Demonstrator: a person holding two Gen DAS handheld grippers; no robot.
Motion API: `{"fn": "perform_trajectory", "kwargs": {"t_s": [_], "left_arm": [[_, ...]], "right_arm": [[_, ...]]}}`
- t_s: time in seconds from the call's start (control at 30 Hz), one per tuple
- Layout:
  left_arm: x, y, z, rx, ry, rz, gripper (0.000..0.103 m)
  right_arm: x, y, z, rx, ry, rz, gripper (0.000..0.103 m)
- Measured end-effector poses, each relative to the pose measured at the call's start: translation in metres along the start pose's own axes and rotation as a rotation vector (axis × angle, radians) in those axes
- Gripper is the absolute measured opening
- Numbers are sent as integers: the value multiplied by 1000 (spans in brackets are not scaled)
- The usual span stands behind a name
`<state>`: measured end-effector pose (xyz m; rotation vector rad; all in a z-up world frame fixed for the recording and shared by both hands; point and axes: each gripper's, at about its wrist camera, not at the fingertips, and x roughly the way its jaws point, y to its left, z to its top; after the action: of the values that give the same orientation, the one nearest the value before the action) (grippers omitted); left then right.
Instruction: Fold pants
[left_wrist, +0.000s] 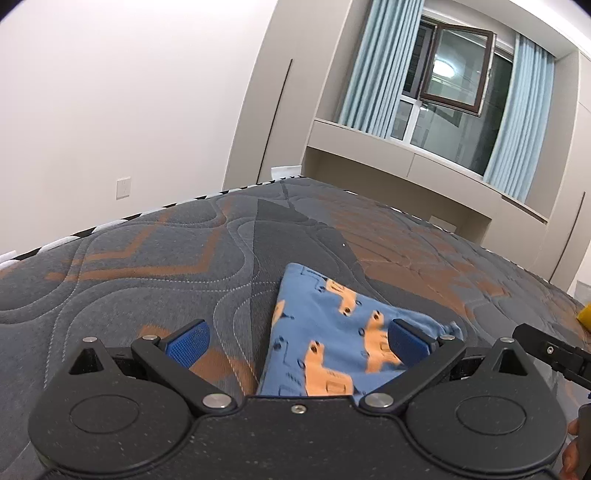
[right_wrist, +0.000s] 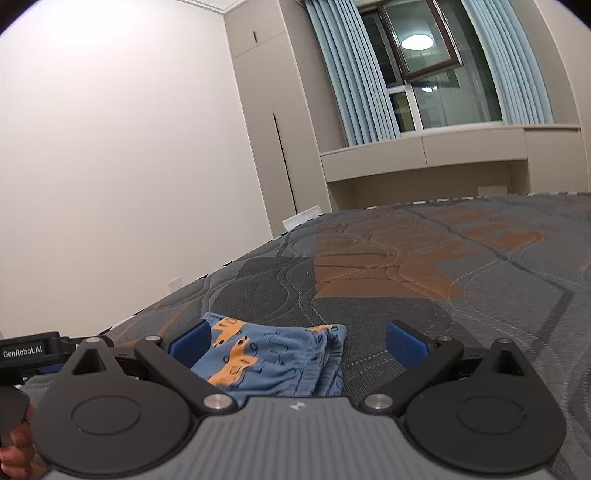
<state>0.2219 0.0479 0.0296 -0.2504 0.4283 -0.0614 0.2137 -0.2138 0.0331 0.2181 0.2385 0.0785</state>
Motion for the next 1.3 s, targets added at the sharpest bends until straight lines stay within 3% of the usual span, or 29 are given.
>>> {"fn": "perform_trajectory", "kwargs": {"t_s": [0.67,0.93,1.3], "left_arm": [[-104,-15,-68,200,-56,38,102],[-127,-6,-81,198,-56,16,102],[-135,9,-100,169,-36,24,102]], "right_arm": [[-114,47,-51,-189,0,-126,103],[-144,66,-67,-245,-32,-178,103],[-168,66,-94,-189,-63,-229,103]]}}
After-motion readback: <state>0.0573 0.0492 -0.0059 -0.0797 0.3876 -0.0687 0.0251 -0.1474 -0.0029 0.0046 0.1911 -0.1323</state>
